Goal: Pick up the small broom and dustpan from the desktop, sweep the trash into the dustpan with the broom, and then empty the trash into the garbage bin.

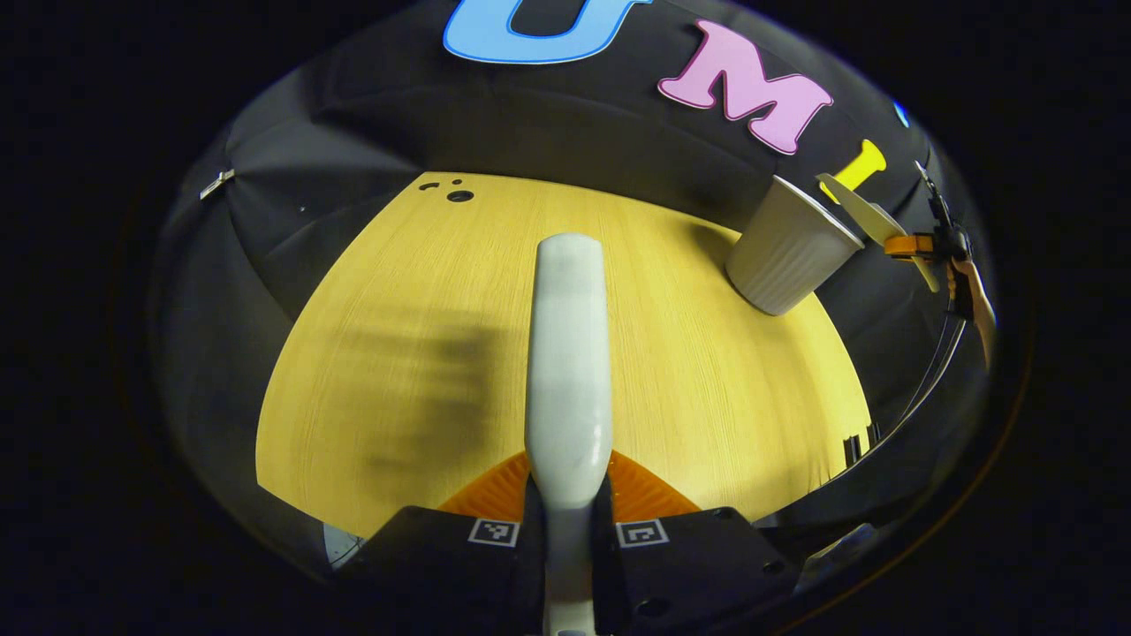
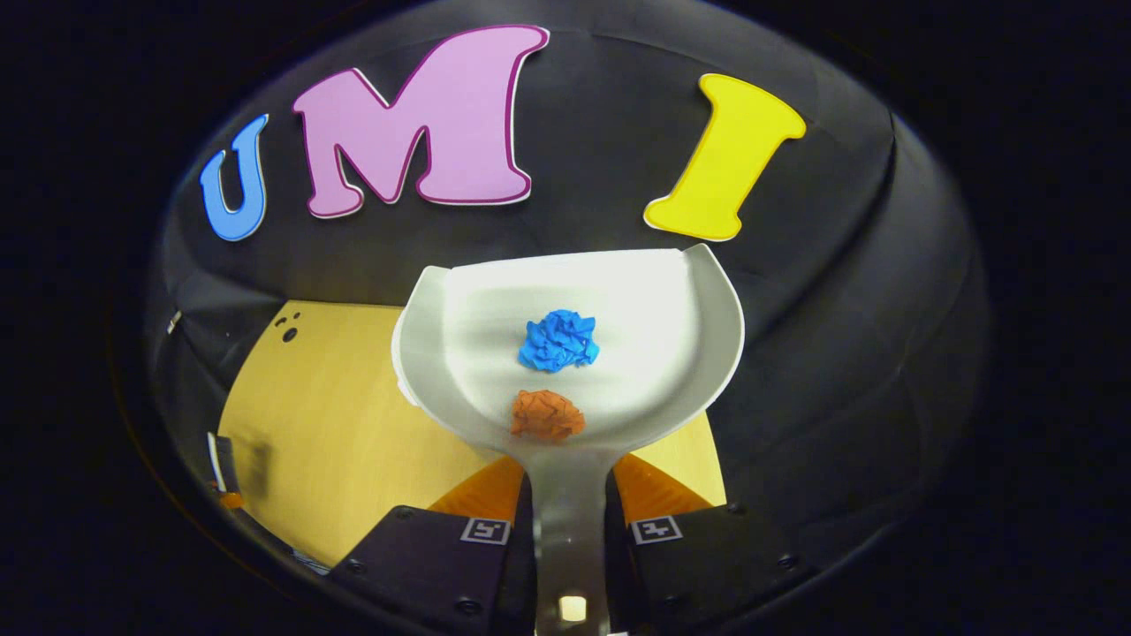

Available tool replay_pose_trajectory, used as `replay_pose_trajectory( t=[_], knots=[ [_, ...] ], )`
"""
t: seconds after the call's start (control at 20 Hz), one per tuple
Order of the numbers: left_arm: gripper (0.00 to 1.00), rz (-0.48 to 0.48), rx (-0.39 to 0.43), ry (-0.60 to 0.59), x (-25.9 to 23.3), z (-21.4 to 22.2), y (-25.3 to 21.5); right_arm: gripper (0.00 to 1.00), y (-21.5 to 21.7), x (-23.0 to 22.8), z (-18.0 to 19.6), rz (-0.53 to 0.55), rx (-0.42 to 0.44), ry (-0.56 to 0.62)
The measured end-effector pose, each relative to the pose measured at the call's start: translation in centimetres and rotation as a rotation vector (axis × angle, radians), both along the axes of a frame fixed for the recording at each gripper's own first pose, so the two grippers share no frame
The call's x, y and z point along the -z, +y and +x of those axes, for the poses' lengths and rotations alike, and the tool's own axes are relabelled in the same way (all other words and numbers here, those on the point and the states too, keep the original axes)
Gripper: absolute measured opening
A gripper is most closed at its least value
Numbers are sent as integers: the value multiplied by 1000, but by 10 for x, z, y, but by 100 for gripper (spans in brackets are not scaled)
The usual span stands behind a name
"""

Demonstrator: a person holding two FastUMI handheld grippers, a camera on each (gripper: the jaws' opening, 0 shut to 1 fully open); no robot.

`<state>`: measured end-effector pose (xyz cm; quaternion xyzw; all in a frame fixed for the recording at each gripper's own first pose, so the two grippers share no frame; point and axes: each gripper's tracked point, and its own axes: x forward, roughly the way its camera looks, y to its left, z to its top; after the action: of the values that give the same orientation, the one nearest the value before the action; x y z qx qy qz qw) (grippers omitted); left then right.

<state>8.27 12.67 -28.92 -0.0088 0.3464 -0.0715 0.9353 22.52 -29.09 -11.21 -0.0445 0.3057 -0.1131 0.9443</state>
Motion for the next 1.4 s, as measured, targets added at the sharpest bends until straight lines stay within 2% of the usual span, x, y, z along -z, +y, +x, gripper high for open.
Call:
replay_pose_trajectory(
  t=[0.05,0.1,0.15,0.2,0.45,0.55,0.7,0.8,0.9,1.0,1.05,1.1,1.2,1.4],
  knots=[
    [25,-5,-7,3,-1,1,2,30,-4,2,4,-29,0,6],
    [26,-10,-11,6,-1,3,2,35,-5,4,8,-51,3,11],
    [25,-9,-12,6,-3,4,1,30,-8,6,14,-73,4,17],
    [27,-4,-10,1,-5,6,0,35,-8,10,23,-100,0,22],
    [26,-14,-4,-12,-18,7,-11,35,-18,10,40,-267,-2,-7],
    [26,-20,4,-12,-20,7,-16,35,-23,9,52,-367,-4,-12],
    [26,-17,8,-4,-20,12,-18,35,-28,8,48,-514,-23,-4],
    [24,-20,4,1,-20,12,-18,31,-29,6,49,-557,-24,-8],
    [26,-15,6,5,-20,12,-18,35,-31,6,50,-595,-17,-7],
    [27,-11,11,9,-19,13,-18,31,-33,3,51,-656,-11,-4],
    [25,-11,11,12,-18,14,-18,35,-34,2,51,-693,-12,-1],
    [26,-13,10,16,-18,14,-19,31,-36,0,51,-733,-15,1],
    [26,-15,4,27,-18,13,-19,35,-36,-4,52,-810,-23,2],
    [26,-67,3,40,-24,10,-25,35,-37,-8,53,-931,-18,1]
  ],
)
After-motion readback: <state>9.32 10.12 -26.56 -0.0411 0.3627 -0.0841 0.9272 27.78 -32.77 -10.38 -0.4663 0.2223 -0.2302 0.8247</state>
